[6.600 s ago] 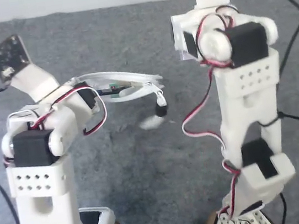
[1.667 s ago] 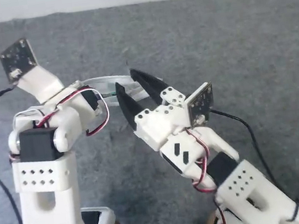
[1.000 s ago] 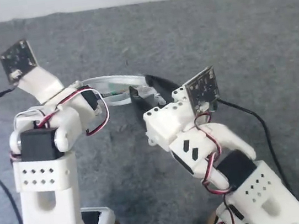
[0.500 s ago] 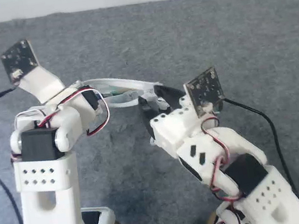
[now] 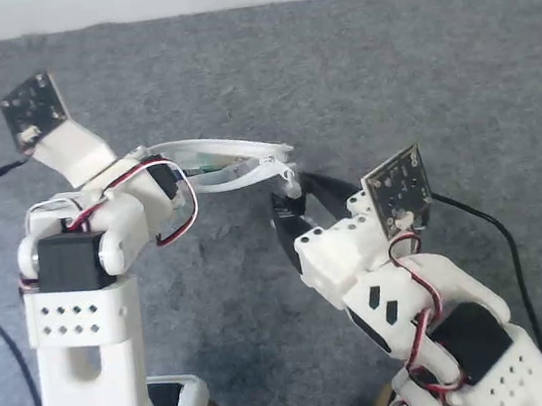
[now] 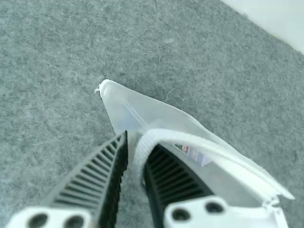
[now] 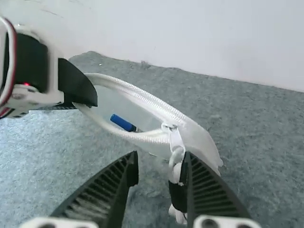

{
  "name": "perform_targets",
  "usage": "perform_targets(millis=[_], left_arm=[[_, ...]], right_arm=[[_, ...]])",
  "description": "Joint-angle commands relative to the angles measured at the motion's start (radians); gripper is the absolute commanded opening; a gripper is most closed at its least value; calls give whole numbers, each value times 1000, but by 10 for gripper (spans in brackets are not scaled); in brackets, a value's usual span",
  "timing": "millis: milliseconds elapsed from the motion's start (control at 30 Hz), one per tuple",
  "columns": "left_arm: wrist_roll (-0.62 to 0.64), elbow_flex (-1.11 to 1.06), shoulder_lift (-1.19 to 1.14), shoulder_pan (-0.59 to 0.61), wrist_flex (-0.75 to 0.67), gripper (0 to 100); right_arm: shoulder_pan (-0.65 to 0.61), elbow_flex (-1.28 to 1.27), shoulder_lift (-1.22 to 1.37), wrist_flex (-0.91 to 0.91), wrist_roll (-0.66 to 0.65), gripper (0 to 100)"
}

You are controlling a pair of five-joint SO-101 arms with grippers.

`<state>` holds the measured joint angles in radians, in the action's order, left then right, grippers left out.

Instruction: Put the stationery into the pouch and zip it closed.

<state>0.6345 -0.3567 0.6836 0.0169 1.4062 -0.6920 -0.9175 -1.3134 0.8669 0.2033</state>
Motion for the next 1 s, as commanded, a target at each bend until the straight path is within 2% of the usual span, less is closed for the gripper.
perform_targets(millis=[0, 167, 467, 600, 733, 967], left_arm=[[12, 16, 48, 2, -31, 12], [12, 15, 48, 2, -31, 12], [12, 5, 48, 3, -31, 12], [12, 5, 48, 60, -35, 12], [12, 5, 48, 77, -37, 12], [12, 5, 48, 75, -37, 12]], right_arm=[[16, -11, -71, 8, -14, 140], [16, -117, -142, -27, -120, 140], [18, -330, -159, -298, -161, 140], [27, -390, -159, -389, -161, 140], [70, -400, -153, -433, -161, 140], [74, -404, -151, -435, -161, 139]])
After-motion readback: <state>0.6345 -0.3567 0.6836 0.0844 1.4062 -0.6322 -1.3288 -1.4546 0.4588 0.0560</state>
